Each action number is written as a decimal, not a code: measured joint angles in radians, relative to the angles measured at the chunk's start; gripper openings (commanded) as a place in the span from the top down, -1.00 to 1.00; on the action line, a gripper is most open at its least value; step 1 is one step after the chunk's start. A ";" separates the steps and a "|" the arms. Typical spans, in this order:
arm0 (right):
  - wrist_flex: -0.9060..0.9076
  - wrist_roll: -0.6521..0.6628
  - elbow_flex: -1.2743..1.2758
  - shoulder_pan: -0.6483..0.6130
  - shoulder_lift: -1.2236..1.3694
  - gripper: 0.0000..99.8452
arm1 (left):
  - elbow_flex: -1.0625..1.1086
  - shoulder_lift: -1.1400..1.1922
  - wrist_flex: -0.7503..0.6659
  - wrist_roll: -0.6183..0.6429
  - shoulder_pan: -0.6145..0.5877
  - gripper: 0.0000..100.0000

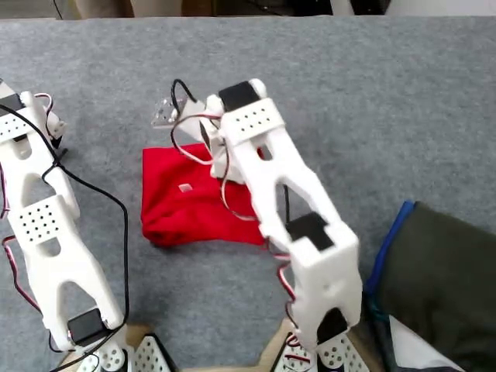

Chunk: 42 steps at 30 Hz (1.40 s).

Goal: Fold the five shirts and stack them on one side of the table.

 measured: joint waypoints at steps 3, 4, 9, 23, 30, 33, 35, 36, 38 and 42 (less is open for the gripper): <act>-0.061 0.000 0.170 0.000 -0.126 0.99 | 0.000 0.000 0.000 0.000 0.000 0.91; -0.080 -0.006 0.226 0.000 -0.164 0.99 | 0.000 0.000 0.000 0.000 0.000 0.91; -0.138 -0.049 0.422 -0.002 -0.284 0.99 | 0.000 0.000 0.000 -0.003 0.002 0.91; -0.166 -0.063 0.655 0.063 -0.485 0.99 | 0.000 0.000 0.000 -0.018 0.009 0.91; -0.224 -0.063 0.778 0.084 -0.555 0.99 | 0.000 0.000 0.000 -0.018 0.009 0.91; -0.265 -0.063 0.835 0.107 -0.565 0.98 | 0.000 0.000 0.000 -0.018 0.009 0.91; -0.290 -0.063 0.870 0.121 -0.565 0.93 | 0.000 0.000 0.000 -0.018 0.012 0.91; -0.299 -0.063 0.888 0.123 -0.565 0.89 | 0.000 0.000 0.000 -0.018 0.017 0.91; -0.315 -0.055 0.916 0.123 -0.565 0.78 | 0.000 0.000 0.000 -0.018 0.020 0.91; -0.339 -0.049 0.936 0.152 -0.565 0.64 | 0.000 0.000 0.000 -0.018 0.020 0.91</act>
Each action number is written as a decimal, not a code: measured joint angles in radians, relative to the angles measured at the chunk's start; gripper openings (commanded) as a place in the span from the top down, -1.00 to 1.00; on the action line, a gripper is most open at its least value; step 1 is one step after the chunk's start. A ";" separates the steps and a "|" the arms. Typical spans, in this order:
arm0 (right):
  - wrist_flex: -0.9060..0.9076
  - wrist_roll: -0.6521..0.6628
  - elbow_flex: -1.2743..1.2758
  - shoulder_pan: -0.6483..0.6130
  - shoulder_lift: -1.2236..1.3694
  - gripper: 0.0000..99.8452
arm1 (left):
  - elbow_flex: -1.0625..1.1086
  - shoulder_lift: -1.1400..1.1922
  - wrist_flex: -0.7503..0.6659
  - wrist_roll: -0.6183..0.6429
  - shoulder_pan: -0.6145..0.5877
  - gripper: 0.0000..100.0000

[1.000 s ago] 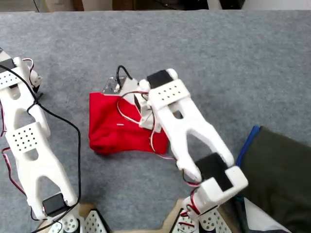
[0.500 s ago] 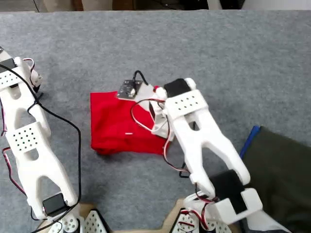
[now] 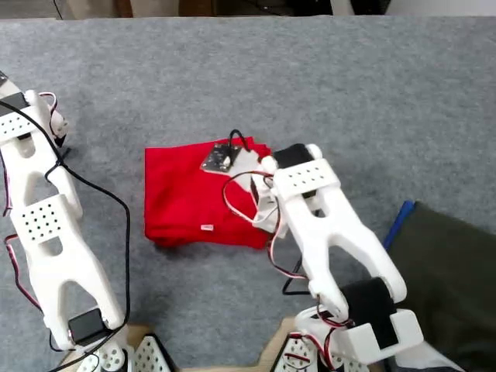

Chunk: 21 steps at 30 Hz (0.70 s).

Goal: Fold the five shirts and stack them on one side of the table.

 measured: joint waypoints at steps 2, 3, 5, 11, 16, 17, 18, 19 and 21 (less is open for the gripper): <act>0.000 0.017 0.000 0.017 0.000 0.65 | 0.000 0.000 0.000 0.000 0.000 0.91; 0.000 0.028 0.000 0.026 -0.006 0.65 | 0.000 0.000 0.000 0.000 0.000 0.91; -0.005 0.031 0.000 0.052 -0.034 0.71 | 0.000 0.000 0.000 0.000 0.000 0.91; -0.005 -0.046 -0.138 0.055 -0.058 0.95 | -0.002 0.000 0.040 0.002 0.051 0.92; 0.063 -0.095 -0.376 0.028 0.087 0.96 | -0.138 -0.002 0.216 0.000 0.169 0.92; 0.087 -0.104 -0.422 0.026 0.120 0.97 | -0.176 -0.002 0.255 0.000 0.193 0.92; 0.115 -0.115 -0.456 0.018 0.146 0.99 | -0.218 0.000 0.285 0.000 0.216 0.92; 0.141 -0.123 -0.471 0.011 0.164 0.99 | -0.255 0.000 0.315 0.000 0.239 0.92; 0.166 -0.141 -0.471 -0.017 0.169 0.99 | -0.287 -0.006 0.339 0.000 0.276 0.92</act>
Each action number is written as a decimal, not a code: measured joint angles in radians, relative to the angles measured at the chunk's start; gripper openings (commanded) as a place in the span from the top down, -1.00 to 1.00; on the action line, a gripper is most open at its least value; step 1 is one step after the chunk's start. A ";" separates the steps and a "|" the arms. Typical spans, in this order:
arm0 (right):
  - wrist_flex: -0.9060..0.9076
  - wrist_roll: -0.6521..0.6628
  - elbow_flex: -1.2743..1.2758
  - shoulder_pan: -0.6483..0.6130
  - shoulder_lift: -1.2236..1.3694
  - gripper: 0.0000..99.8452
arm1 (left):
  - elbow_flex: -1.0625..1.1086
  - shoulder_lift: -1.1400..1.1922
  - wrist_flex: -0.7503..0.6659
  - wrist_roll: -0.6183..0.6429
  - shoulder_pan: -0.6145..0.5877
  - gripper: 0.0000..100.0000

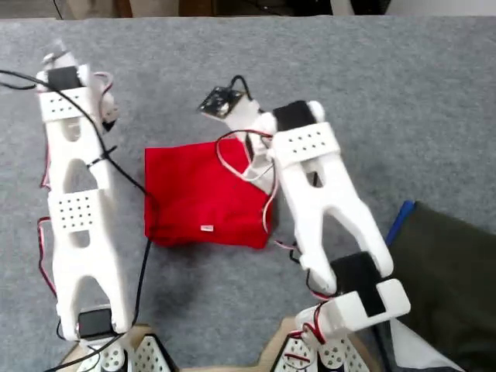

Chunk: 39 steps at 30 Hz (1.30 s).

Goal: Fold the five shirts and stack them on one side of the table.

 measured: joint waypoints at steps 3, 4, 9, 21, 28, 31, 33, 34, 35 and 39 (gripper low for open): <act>-0.015 -0.038 0.077 -0.041 -0.025 0.99 | 0.005 0.000 0.012 -0.017 0.029 0.92; -0.035 -0.052 0.120 -0.049 -0.044 0.98 | 0.017 -0.015 0.012 -0.031 0.038 0.92; -0.164 -0.114 0.328 -0.054 -0.150 0.99 | 0.192 -0.195 0.012 -0.118 0.069 0.92; -0.393 -0.175 0.583 -0.014 -0.158 0.99 | 0.921 -0.703 0.012 -0.215 0.147 0.92; -0.560 -0.206 0.723 -0.014 -0.172 0.99 | 1.000 -0.750 0.011 -0.215 0.173 0.92; -0.603 -0.212 0.747 -0.014 -0.172 0.99 | 1.000 -0.738 -0.032 -0.215 0.189 0.92; -0.612 -0.216 0.749 -0.014 -0.172 0.99 | 1.000 -0.706 -0.061 -0.215 0.203 0.92; -0.615 -0.226 0.750 -0.014 -0.172 0.99 | 1.002 -0.695 -0.072 -0.215 0.207 0.92; -0.617 -0.233 0.750 -0.014 -0.172 0.99 | 1.002 -0.689 -0.081 -0.215 0.209 0.92; -0.618 -0.241 0.750 -0.014 -0.172 0.99 | 0.973 -0.684 -0.094 -0.210 0.210 0.92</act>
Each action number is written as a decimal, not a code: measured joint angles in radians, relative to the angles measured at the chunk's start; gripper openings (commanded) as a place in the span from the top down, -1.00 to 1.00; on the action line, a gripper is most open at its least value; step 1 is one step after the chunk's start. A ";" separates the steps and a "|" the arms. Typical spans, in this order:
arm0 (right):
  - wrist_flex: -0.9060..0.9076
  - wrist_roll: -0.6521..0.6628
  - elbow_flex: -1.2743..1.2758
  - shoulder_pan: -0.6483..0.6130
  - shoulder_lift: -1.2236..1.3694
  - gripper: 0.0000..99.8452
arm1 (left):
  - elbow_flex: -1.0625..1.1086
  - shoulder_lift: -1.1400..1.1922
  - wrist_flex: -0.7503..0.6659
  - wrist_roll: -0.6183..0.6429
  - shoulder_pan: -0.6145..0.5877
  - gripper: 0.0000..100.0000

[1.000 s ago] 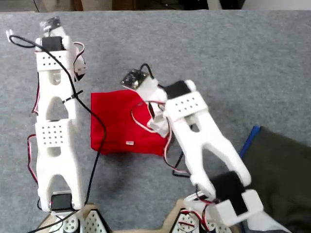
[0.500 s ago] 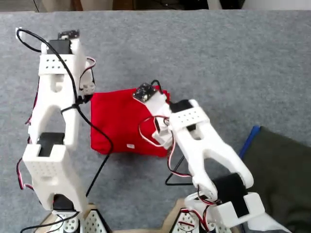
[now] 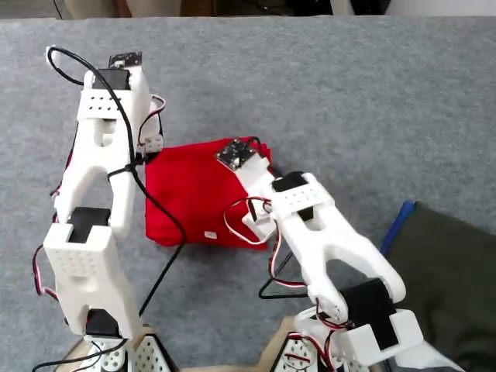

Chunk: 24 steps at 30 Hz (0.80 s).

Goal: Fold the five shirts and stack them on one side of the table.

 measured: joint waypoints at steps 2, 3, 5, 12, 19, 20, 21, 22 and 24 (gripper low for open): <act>0.000 -0.002 0.000 0.005 0.000 0.99 | -0.034 0.002 -0.005 0.005 0.002 0.92; 0.000 -0.002 0.002 0.012 0.000 0.99 | -0.046 0.002 -0.008 0.009 0.002 0.92; 0.000 -0.002 0.002 0.035 0.000 0.99 | -0.061 0.009 -0.018 0.017 0.002 0.92; 0.130 -0.003 -0.002 0.074 -0.235 0.98 | -0.071 0.091 -0.031 0.021 0.002 0.92; 0.143 0.020 -0.003 0.060 -0.388 0.98 | -0.164 0.242 -0.072 0.061 -0.005 0.95; 0.135 0.020 -0.003 0.051 -0.381 0.98 | -0.189 0.265 -0.074 0.066 -0.005 0.97; 0.123 0.020 -0.003 0.044 -0.365 0.98 | -0.215 0.292 -0.072 0.068 -0.005 0.96; 0.103 0.020 -0.003 0.038 -0.345 0.98 | -0.241 0.313 -0.072 0.072 -0.005 0.96; 0.060 0.020 -0.003 0.026 -0.295 0.98 | -0.290 0.353 -0.071 0.086 -0.005 0.96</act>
